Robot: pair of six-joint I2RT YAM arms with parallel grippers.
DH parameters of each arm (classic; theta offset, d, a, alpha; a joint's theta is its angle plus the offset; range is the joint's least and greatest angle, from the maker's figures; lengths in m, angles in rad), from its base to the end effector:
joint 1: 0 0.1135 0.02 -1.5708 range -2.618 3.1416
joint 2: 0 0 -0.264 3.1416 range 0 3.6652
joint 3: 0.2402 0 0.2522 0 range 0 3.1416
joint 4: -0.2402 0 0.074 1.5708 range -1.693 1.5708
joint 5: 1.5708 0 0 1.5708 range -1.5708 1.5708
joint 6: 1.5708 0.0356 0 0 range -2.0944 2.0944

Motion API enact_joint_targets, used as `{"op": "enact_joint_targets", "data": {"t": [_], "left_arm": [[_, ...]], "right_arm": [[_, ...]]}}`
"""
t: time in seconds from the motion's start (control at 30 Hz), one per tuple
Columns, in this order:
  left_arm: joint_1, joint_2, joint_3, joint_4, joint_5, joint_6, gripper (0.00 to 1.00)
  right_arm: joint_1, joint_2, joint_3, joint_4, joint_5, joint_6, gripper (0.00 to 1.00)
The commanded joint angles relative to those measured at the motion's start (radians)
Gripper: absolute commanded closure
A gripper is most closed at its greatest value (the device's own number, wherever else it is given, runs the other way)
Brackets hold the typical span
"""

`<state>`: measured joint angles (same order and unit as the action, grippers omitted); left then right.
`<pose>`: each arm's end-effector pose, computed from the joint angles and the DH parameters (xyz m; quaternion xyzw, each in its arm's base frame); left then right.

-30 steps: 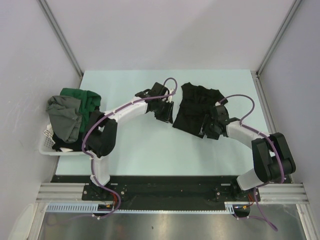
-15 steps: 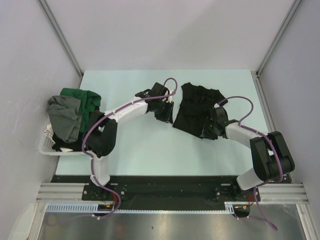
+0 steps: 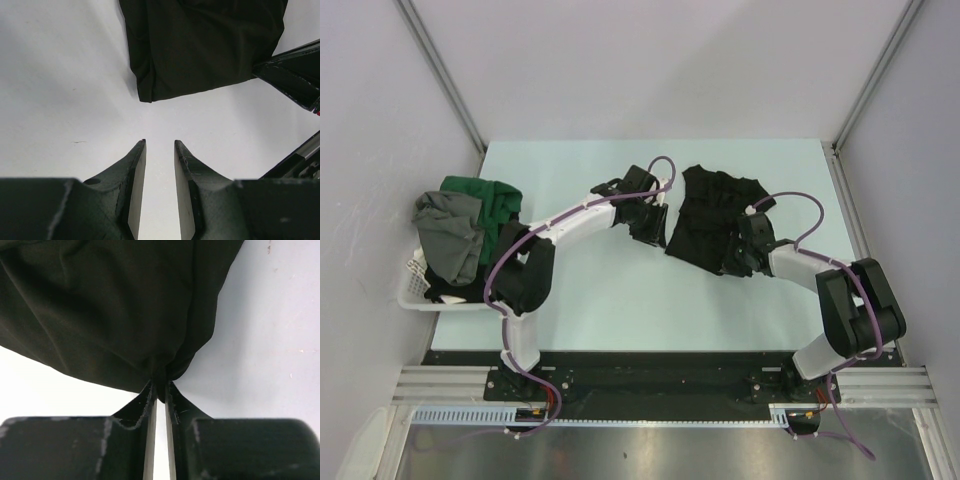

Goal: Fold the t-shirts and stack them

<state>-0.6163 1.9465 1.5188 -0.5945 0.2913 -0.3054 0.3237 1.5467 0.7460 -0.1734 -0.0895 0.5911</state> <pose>0.3377 -0.2517 0.2198 0.1863 0.9348 -0.2443 0.1779 0.2727 0.0949 0.1528 0.1143 0.9481 0.1680 0.2446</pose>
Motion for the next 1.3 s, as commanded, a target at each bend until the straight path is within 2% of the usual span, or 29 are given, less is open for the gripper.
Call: {"op": "enact_joint_targets", "data": {"t": [0.0, 0.13, 0.53, 0.9, 1.27], "left_arm": [[-0.005, -0.021, 0.029, 0.013, -0.001, 0.015, 0.66], [-0.005, 0.011, 0.024, 0.057, 0.020, -0.009, 0.66], [-0.014, 0.120, 0.043, 0.148, 0.089, -0.060, 0.61], [-0.014, 0.167, 0.076, 0.136, 0.023, -0.047, 0.53], [-0.016, 0.216, 0.067, 0.193, 0.100, -0.104, 0.52]], "right_arm": [[0.006, 0.010, -0.010, 0.008, -0.010, -0.014, 0.89], [0.000, -0.007, -0.008, -0.009, -0.021, -0.025, 1.00], [-0.026, -0.074, -0.008, -0.077, -0.035, -0.054, 1.00], [-0.084, -0.097, -0.007, -0.110, -0.076, -0.091, 1.00], [-0.097, -0.097, 0.006, -0.117, -0.087, -0.094, 1.00]]}}
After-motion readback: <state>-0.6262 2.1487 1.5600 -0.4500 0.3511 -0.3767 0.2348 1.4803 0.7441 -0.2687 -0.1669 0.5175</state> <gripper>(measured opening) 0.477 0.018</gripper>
